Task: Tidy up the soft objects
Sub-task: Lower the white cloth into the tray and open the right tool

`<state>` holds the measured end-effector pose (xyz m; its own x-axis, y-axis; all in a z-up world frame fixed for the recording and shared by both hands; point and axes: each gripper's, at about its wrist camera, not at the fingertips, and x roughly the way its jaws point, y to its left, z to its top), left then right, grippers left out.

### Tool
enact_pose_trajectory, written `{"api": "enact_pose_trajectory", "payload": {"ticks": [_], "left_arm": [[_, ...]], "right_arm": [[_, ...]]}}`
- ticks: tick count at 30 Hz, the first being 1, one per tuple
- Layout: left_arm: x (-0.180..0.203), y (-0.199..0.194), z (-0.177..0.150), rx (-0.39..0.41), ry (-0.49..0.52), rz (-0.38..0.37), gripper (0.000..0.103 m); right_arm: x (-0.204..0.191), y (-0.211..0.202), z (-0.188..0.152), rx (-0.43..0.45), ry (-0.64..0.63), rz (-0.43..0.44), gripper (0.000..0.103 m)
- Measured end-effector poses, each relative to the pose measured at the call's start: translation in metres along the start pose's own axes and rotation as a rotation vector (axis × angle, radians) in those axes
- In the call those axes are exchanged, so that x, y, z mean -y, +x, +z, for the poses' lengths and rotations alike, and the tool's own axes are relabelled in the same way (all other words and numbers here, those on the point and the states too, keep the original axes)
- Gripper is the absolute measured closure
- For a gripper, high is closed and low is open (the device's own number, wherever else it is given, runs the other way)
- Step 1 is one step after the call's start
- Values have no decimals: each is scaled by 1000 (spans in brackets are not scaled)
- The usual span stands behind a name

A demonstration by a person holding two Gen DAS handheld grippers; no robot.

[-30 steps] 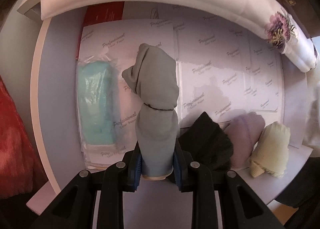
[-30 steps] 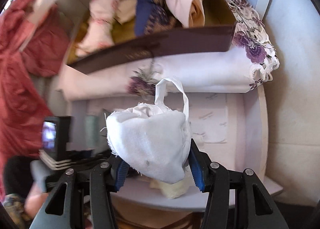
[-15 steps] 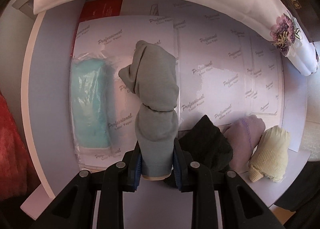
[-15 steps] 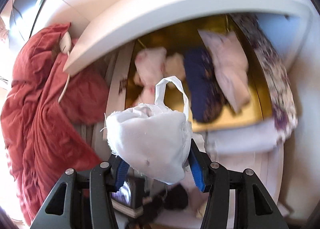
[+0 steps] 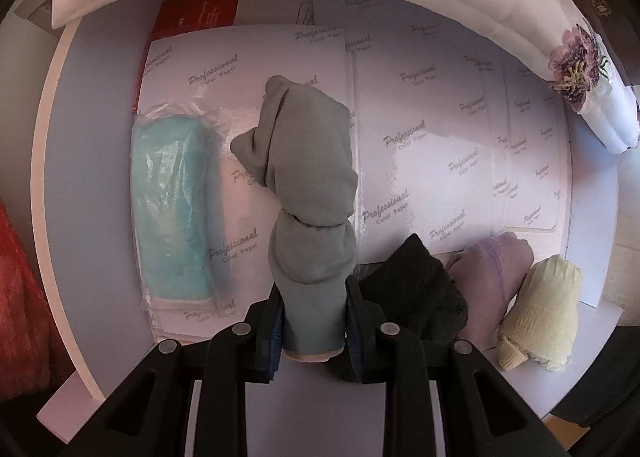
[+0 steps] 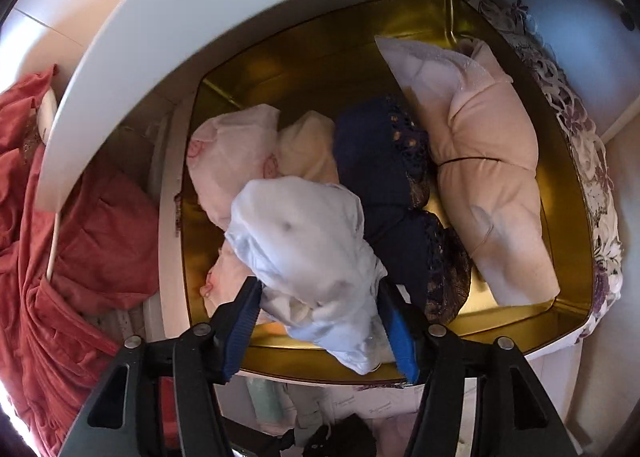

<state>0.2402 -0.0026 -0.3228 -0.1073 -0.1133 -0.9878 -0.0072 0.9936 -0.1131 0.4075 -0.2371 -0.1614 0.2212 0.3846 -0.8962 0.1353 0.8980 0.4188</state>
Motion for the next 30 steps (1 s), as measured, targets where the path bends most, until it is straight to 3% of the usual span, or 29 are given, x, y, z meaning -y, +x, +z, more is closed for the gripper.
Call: {"api": "enact_pose_trajectory", "payload": {"ticks": [6, 10, 18, 30], "left_arm": [[2, -2, -1, 3, 2, 7, 77], [1, -3, -2, 4, -5, 2, 77], [-1, -3, -3, 4, -5, -1, 77], [-1, -3, -3, 5, -6, 2, 77]], "right_arm": [[6, -10, -12, 27, -39, 2, 35], [3, 2, -22, -3, -75, -27, 48], [-12, 20, -16, 27, -144, -114, 50], [-9, -5, -32, 67, -155, -97, 37]]}}
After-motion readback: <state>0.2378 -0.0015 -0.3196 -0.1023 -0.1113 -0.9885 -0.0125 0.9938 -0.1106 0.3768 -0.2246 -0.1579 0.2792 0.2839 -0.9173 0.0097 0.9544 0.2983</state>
